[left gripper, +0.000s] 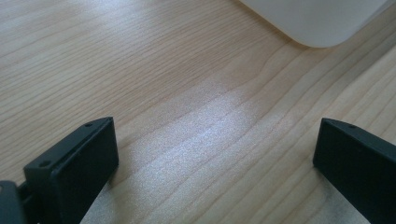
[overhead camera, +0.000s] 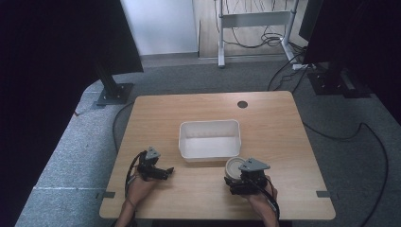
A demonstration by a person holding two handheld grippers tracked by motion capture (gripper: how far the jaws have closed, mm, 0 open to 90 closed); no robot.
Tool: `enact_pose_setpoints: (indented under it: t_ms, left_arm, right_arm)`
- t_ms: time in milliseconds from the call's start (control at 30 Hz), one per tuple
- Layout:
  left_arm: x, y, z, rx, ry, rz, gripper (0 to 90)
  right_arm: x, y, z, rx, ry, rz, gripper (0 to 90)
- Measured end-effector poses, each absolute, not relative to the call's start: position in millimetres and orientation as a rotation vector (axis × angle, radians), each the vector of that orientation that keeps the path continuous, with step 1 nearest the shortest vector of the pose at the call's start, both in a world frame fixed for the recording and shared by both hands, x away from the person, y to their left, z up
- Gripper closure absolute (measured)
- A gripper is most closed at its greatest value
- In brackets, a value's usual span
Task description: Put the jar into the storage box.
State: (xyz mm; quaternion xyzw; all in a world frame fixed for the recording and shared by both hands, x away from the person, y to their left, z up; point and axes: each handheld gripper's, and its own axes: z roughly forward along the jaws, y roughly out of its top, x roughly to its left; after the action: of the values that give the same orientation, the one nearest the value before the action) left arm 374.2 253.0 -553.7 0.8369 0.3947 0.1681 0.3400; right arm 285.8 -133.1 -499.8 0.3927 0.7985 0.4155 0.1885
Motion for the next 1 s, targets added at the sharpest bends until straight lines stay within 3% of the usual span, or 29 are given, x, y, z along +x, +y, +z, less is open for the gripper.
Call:
enact_pose_setpoints:
  t_ms: [1000]
  left_arm:
    - [375, 253, -554, 2.182, 1.02, 0.435, 0.0]
  right_arm:
    - [319, -110, -482, 1.11, 2.235, 1.192, 9.1]
